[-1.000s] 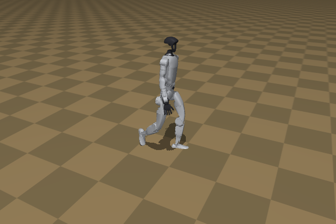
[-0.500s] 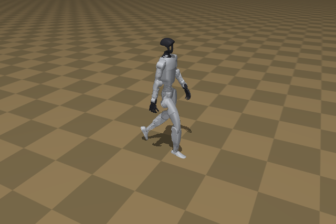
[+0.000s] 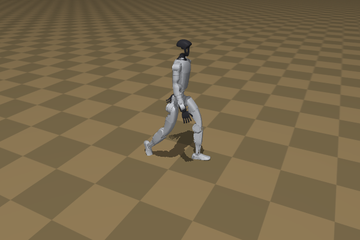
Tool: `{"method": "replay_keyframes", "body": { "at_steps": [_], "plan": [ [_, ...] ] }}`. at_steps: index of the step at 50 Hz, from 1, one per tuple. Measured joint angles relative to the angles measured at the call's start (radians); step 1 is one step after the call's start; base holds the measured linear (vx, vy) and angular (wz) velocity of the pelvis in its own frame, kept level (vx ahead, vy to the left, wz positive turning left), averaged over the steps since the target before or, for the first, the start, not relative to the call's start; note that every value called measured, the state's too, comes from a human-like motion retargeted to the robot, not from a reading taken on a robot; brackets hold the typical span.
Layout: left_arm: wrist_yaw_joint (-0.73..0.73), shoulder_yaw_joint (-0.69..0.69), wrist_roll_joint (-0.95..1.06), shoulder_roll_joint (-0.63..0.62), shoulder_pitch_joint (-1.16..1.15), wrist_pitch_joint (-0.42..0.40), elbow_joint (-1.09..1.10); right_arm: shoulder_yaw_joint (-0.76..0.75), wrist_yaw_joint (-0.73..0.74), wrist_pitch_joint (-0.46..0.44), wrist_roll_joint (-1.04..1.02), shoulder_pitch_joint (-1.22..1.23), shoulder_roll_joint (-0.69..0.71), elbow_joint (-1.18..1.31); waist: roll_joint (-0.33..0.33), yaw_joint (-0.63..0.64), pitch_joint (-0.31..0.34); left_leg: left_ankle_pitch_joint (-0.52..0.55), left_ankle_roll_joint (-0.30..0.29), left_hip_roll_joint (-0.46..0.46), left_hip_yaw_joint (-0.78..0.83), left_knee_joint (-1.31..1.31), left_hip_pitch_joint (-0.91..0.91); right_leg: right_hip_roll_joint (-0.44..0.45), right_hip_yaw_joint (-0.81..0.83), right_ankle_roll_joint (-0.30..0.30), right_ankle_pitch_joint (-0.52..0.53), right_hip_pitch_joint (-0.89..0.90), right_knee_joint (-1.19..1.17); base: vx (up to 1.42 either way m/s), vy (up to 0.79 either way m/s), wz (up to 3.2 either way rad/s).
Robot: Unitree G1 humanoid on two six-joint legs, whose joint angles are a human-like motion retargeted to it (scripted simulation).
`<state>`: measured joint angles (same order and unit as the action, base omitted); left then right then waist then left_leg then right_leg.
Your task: Walk run
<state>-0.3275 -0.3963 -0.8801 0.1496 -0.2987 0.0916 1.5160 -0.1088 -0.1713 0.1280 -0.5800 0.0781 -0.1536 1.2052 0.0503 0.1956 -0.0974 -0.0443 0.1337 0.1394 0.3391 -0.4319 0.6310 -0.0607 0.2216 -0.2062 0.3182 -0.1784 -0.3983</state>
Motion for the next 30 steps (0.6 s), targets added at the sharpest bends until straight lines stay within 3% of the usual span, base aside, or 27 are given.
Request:
{"method": "replay_keyframes", "body": {
  "at_steps": [2,5,8,10,13,17,20,23,25,28,30],
  "plan": [
    [0.021,0.015,0.051,0.008,0.027,-0.012,-0.027,0.010,0.046,-0.016,0.030,-0.044,0.014,0.055,-0.039,-0.035,0.000,-0.076,0.021,0.006,-0.003,0.012,-0.106,0.001,0.092,0.035,0.083,0.073,-0.233,1.44,0.06,0.03],
    [0.043,0.064,0.170,0.040,0.121,-0.018,-0.043,0.010,0.069,-0.015,0.060,-0.073,0.007,0.146,-0.055,-0.068,0.022,-0.114,0.015,0.009,0.070,0.094,-0.264,-0.064,0.111,0.121,-0.109,0.274,-0.541,1.11,0.06,-0.06],
    [0.100,0.075,0.222,0.064,0.238,0.001,-0.075,-0.036,0.095,0.005,0.055,-0.109,0.013,0.228,-0.041,-0.179,0.039,-0.100,0.001,-0.091,0.031,0.233,-0.400,-0.109,0.117,0.086,-0.219,0.502,-0.651,1.10,0.04,1.01],
    [0.111,0.097,0.238,0.091,0.312,-0.017,-0.113,-0.057,0.098,0.029,0.109,-0.145,0.005,0.260,-0.040,-0.238,0.045,-0.107,-0.003,-0.136,-0.009,0.287,-0.467,-0.141,0.170,0.100,-0.283,0.604,-0.585,1.19,-0.04,1.29],
    [0.087,0.141,0.263,0.144,0.415,-0.058,-0.196,-0.095,0.089,0.023,0.168,-0.205,0.003,0.277,-0.030,-0.312,0.053,-0.141,-0.020,-0.187,-0.073,0.336,-0.562,-0.193,0.243,0.166,-0.383,0.724,-0.351,0.88,-0.13,1.20],
    [0.089,0.194,0.308,0.209,0.523,-0.106,-0.331,-0.150,0.059,-0.007,0.185,-0.253,0.008,0.306,-0.013,-0.369,0.052,-0.201,-0.065,-0.219,-0.139,0.371,-0.683,-0.151,0.233,0.251,-0.491,0.839,0.086,1.21,-0.34,0.86],
    [0.123,0.233,0.351,0.222,0.554,-0.150,-0.412,-0.187,0.014,-0.015,0.193,-0.277,0.003,0.331,-0.023,-0.377,0.023,-0.214,-0.122,-0.213,-0.173,0.361,-0.749,-0.104,0.220,0.238,-0.537,0.894,0.235,1.06,-0.29,0.43],
    [0.168,0.231,0.367,0.180,0.504,-0.177,-0.465,-0.220,-0.061,0.006,0.200,-0.282,-0.018,0.356,-0.037,-0.373,-0.024,-0.082,-0.212,-0.219,-0.200,0.314,-0.793,-0.090,0.230,0.350,-0.528,0.903,0.115,1.54,-0.36,0.13],
    [0.151,0.199,0.352,0.144,0.420,-0.185,-0.484,-0.226,-0.089,0.016,0.205,-0.287,-0.030,0.365,-0.036,-0.402,-0.039,0.125,-0.241,-0.241,-0.157,0.245,-0.834,-0.111,0.202,0.316,-0.419,0.850,0.082,1.47,-0.26,0.52],
    [0.141,0.157,0.284,0.068,0.298,-0.186,-0.450,-0.229,-0.082,0.016,0.256,-0.263,-0.030,0.365,0.001,-0.420,-0.025,0.432,-0.187,-0.183,0.058,-0.059,-0.799,-0.172,0.043,0.287,-0.426,0.773,-0.020,1.40,-0.26,0.35],
    [0.140,0.151,0.245,0.041,0.246,-0.168,-0.368,-0.190,-0.069,0.021,0.305,-0.237,-0.031,0.355,0.063,-0.364,-0.024,0.440,-0.126,-0.201,0.135,-0.275,-0.726,-0.203,0.061,0.308,-0.475,0.663,0.001,1.22,-0.31,-0.78]
  ]
}}
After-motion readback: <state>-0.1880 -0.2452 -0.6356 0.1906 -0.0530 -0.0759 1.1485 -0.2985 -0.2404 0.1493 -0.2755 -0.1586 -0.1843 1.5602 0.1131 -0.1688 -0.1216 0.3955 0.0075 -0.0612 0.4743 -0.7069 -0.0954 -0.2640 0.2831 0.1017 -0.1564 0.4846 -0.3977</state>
